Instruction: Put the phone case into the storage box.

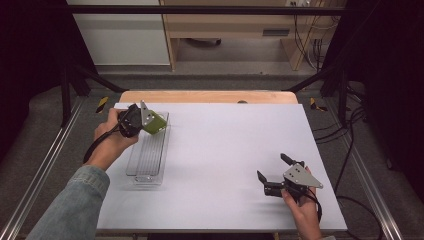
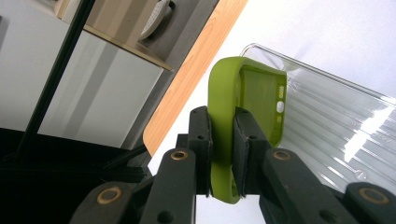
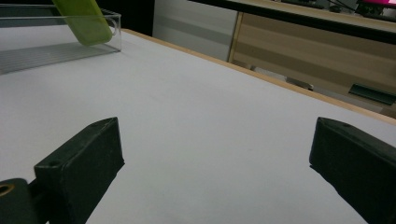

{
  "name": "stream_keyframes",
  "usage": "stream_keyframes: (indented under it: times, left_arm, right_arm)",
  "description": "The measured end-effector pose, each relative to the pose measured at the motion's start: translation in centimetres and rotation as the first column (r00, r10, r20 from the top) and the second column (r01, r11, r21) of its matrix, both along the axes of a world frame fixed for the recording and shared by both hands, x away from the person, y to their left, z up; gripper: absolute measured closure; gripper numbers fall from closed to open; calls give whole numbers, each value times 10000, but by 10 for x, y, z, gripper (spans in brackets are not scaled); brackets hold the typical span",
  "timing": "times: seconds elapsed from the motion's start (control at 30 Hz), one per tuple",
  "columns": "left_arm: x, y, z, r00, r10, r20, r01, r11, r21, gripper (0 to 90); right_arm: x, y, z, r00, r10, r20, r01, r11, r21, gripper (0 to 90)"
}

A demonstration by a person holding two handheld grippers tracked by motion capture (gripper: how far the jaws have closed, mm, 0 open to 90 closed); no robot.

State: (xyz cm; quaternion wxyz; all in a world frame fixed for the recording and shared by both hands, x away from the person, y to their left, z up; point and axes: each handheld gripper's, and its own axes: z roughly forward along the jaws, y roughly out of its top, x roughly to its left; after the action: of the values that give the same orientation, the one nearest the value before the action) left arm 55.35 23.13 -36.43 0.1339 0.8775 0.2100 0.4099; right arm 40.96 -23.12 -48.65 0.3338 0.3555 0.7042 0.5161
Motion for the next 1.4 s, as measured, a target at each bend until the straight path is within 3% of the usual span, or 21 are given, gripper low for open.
stream_keyframes:
  times: [0.87, 1.4]
  left_arm:
    - [8, -1, 1, 10000, -2, -29, 3, 9999, 137, 787]
    - [11, -2, -1, 9997, -122, 206, 120, 9999, 105, 780]
  right_arm:
    - [0, 0, 0, 10000, 34, -46, -34, 10000, 34, 29]
    - [0, 1, -1, 9999, 78, -150, -78, 10000, -18, 29]
